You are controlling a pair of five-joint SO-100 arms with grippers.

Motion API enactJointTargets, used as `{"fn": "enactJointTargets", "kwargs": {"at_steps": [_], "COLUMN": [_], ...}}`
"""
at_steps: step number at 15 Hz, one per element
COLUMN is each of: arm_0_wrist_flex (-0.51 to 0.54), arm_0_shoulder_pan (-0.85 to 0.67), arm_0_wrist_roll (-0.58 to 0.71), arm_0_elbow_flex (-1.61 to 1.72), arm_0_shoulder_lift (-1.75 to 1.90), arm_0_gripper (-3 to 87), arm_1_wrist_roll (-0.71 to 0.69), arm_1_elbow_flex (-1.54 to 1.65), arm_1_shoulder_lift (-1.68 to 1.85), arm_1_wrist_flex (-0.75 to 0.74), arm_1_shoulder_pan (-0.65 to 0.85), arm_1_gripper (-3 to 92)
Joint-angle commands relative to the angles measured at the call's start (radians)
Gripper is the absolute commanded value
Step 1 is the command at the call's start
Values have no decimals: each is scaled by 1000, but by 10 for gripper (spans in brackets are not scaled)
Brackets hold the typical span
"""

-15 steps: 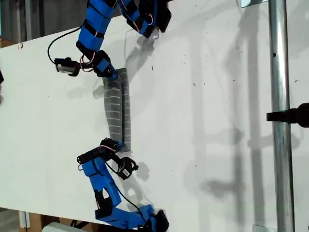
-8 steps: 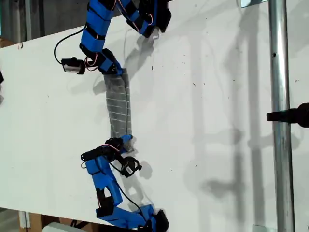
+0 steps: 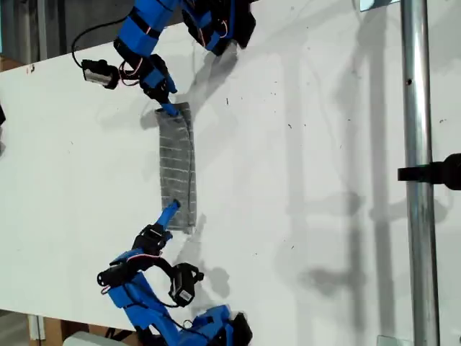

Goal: Grasp corners of a towel and fold twice.

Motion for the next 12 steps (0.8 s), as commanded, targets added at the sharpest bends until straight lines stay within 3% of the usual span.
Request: {"fn": "enactJointTargets", "kwargs": {"at_steps": [1, 3, 8, 10, 12], "arm_0_wrist_flex": [-52, -69, -347, -466, -518], "arm_0_shoulder_pan": [-44, -61, 75, 80, 83], "arm_0_wrist_roll": [-17, -23, -110, -135, -160], "arm_0_elbow_flex": [173, 299, 776, 1039, 1235], "arm_0_shoulder_lift": [244, 290, 581, 894, 1195], "arm_0_gripper": [541, 565, 568, 423, 352], "arm_1_wrist_roll": [9, 15, 12, 12, 60], "arm_1_elbow_flex": [44, 87, 261, 284, 275], "arm_1_shoulder_lift": [126, 143, 149, 114, -20], "arm_1_wrist_flex": [-2, -12, -209, -325, -483], "arm_1_shoulder_pan": [31, 41, 117, 144, 150], "arm_1_gripper": [300, 301, 340, 350, 358]}}
